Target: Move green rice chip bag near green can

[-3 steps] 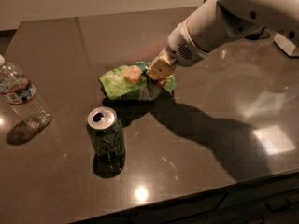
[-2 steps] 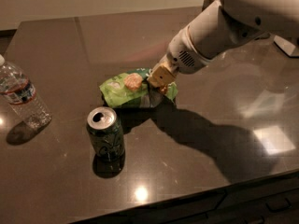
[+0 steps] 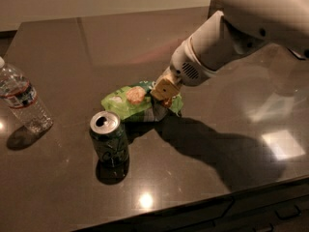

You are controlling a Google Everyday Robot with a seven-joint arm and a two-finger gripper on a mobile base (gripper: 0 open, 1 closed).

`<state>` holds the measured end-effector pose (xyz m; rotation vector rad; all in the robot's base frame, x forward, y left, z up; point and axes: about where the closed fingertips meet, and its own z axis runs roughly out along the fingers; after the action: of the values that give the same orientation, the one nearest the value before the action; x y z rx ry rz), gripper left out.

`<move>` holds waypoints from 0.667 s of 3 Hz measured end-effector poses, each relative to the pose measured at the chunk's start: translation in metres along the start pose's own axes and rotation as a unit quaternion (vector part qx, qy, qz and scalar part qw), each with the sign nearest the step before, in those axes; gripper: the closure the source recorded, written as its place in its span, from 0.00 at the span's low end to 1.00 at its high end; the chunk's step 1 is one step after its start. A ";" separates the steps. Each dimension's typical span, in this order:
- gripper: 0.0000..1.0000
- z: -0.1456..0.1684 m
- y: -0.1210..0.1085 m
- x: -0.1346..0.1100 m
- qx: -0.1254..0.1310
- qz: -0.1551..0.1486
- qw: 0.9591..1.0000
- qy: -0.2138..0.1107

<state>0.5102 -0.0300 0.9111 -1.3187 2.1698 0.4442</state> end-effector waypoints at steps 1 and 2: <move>0.36 0.007 0.001 0.002 -0.003 0.001 1.000 0.006; 0.13 0.012 -0.001 0.002 -0.003 0.000 1.000 0.010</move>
Offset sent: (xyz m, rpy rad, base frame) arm 0.0119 0.0041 -0.0166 -0.0229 0.0196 -0.0026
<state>0.5140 -0.0251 0.9004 -1.3313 2.1872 0.4406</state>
